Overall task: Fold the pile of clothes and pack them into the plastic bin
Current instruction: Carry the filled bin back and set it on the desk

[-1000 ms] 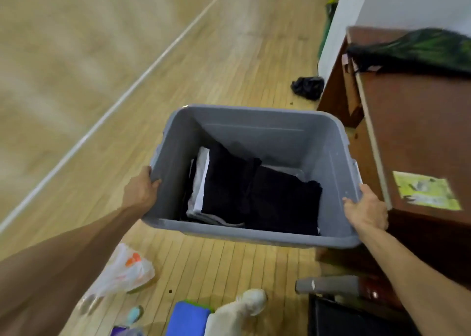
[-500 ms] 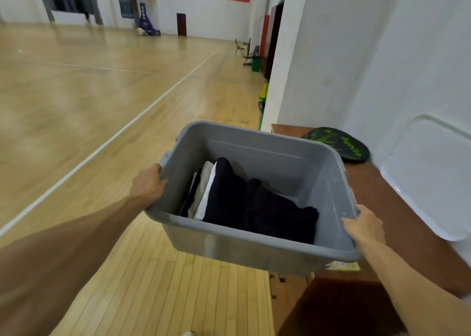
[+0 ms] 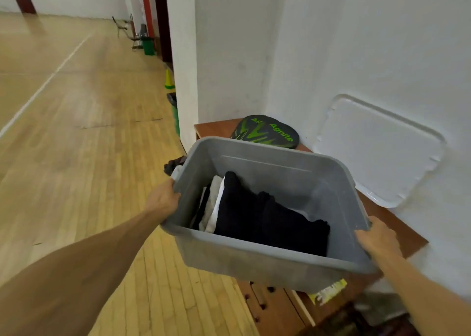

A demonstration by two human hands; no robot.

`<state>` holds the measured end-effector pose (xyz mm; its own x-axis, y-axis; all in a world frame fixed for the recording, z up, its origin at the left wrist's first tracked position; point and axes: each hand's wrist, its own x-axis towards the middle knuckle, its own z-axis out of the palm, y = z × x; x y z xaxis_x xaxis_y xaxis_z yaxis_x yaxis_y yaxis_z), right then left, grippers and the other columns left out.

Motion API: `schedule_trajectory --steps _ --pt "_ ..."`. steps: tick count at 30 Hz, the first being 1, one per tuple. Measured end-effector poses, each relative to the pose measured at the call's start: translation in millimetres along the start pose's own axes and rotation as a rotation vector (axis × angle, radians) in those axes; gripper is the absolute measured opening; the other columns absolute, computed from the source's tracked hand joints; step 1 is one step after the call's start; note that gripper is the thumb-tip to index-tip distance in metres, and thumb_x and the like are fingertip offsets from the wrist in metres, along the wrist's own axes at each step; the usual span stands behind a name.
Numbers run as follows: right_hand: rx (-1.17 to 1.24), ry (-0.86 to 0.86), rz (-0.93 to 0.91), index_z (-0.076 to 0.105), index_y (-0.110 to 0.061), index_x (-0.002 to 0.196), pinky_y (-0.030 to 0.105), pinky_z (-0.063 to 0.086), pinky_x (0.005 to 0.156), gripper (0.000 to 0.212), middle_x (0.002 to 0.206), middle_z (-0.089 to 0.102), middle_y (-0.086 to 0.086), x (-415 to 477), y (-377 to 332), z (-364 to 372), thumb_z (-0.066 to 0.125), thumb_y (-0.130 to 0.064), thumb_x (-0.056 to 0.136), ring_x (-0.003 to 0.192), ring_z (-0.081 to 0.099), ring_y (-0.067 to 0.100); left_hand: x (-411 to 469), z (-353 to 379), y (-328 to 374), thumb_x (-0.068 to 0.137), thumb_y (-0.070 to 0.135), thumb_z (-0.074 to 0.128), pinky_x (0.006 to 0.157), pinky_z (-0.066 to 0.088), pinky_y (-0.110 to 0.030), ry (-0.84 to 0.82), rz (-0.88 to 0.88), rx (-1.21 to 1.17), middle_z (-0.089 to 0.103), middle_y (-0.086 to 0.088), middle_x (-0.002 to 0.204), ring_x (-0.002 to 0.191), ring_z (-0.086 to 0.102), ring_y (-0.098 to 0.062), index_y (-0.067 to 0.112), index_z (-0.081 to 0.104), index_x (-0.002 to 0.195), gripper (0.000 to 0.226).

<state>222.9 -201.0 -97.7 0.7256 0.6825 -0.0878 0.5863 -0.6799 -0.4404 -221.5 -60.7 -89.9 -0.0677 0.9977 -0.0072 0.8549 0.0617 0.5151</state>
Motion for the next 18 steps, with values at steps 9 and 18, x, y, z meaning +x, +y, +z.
schedule_trajectory --steps 9,18 --pt "-0.074 0.029 0.182 0.052 -0.010 0.122 0.048 0.052 0.085 0.039 0.112 0.060 0.022 78 1 -1 0.056 -0.028 0.089 0.099 0.059 0.042 128 61 81 0.096 0.021 0.055 0.077 0.048 -0.037 -0.125 0.146 0.040 0.064 -0.013 0.114 0.101 0.060 -0.032 0.009 0.054 0.124 0.031" --pt "-0.062 0.056 0.343 0.044 -0.001 0.130 0.042 0.046 0.081 0.046 0.119 0.056 0.029 151 -20 -8 0.053 -0.025 0.092 0.105 0.057 0.044 235 111 160 0.096 0.024 0.055 0.086 0.049 -0.042 -0.215 0.262 0.062 0.063 -0.013 0.117 0.105 0.059 -0.036 0.012 0.051 0.128 0.034"
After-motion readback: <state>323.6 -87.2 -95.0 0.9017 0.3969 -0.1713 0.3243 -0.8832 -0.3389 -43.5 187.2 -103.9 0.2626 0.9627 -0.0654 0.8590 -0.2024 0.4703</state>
